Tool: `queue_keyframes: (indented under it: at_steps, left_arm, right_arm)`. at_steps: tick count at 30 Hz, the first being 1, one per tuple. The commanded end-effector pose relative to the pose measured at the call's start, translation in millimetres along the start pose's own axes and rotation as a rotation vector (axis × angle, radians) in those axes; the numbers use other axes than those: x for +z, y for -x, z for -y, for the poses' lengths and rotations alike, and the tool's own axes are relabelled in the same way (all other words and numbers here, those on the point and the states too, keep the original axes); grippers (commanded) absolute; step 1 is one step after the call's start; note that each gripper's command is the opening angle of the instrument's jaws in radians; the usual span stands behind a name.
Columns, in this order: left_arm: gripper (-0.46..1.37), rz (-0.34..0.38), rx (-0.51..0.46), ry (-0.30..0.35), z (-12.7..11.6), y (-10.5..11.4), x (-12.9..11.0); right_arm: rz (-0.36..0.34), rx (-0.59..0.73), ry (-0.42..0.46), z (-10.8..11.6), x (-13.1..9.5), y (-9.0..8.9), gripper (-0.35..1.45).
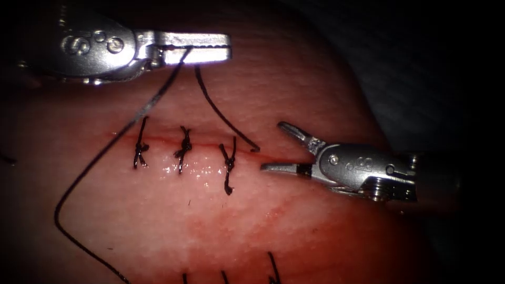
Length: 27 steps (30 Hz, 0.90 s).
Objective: Wound Closure
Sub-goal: Set the cut suture end down from the left hand
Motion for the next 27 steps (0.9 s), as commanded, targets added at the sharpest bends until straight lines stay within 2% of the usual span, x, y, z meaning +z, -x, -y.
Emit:
queue_keyframes:
  at_steps: [1,4,7,8,9,12,13,15,18,27]
  left_arm:
    - [-0.35,-0.003,0.000,0.003,0.0,-0.2,0.0]
    - [-0.35,-0.008,-0.004,0.003,0.4,-0.3,0.5]
    - [-0.35,-0.021,-0.002,0.004,1.7,0.8,1.5]
    - [-0.35,-0.023,0.000,0.009,2.4,2.0,2.4]
    - [-0.35,-0.023,0.000,0.011,2.5,2.3,2.5]
    - [-0.35,-0.048,-0.045,0.029,3.0,4.9,4.6]
    - [-0.35,-0.049,-0.050,0.028,3.0,5.0,4.8]
    - [-0.35,-0.056,-0.060,0.032,2.4,6.3,6.3]
    - [-0.35,-0.063,-0.061,0.039,0.9,7.0,8.5]
    - [-0.35,-0.108,-0.035,0.057,-4.3,7.2,16.0]
  right_arm:
    - [0.003,0.000,0.004,-0.3,-0.4,0.0,1.44]
    - [0.016,-0.005,0.025,-1.2,-2.0,0.2,1.43]
    - [0.029,-0.005,0.042,-2.0,-3.7,0.5,1.43]
    - [0.036,-0.005,0.052,-2.5,-4.6,0.6,1.43]
    - [0.038,-0.005,0.053,-2.6,-4.7,0.6,1.43]
    - [0.045,-0.003,0.070,-3.5,-6.4,0.6,1.42]
    - [0.047,-0.003,0.070,-3.6,-6.6,0.5,1.42]
    - [0.046,0.000,0.081,-4.5,-8.0,0.3,1.41]
    - [0.041,-0.006,0.106,-5.9,-10.1,-0.1,1.41]
    - [0.059,-0.034,0.176,-9.7,-16.3,-0.4,1.38]
